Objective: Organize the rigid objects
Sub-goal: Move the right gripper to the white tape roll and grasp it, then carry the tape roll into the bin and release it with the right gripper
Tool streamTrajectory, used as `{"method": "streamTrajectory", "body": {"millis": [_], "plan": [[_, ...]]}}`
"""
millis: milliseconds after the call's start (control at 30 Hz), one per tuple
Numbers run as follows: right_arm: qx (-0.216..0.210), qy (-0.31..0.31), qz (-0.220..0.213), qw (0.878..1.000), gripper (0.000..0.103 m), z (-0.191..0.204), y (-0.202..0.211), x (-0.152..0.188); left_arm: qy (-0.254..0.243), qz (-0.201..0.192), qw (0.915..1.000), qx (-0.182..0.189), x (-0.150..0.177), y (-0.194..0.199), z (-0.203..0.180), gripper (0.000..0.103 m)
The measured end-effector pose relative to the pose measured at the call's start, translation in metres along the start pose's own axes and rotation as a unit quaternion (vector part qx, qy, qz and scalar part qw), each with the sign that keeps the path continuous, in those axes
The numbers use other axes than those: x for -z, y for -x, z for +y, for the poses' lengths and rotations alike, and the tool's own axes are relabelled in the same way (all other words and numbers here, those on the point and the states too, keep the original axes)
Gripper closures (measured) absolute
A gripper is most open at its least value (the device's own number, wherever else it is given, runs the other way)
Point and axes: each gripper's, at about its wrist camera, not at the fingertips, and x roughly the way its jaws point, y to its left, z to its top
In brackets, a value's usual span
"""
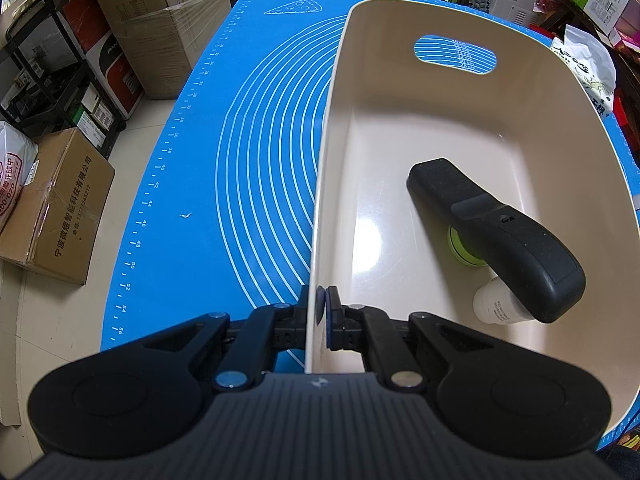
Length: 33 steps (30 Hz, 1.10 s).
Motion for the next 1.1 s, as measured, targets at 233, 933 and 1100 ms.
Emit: {"method": "streamTrajectory", "body": {"millis": [233,933,1100], "plan": [[-0.020,0.001,0.027,0.999,0.068,0.002,0.001,0.006,0.000,0.000,1.0000,0.000,0.000,0.000,0.000,0.096],[-0.020,0.027,-0.061,0.998,0.073,0.038,0.065,-0.021,0.000,0.000,1.0000,-0.001,0.001,0.000,0.001,0.096],[-0.040,0.043,-0.098,0.993,0.073,0.059,0.084,-0.047,0.000,0.000,1.0000,0.000,0.001,0.000,0.001,0.096]]}}
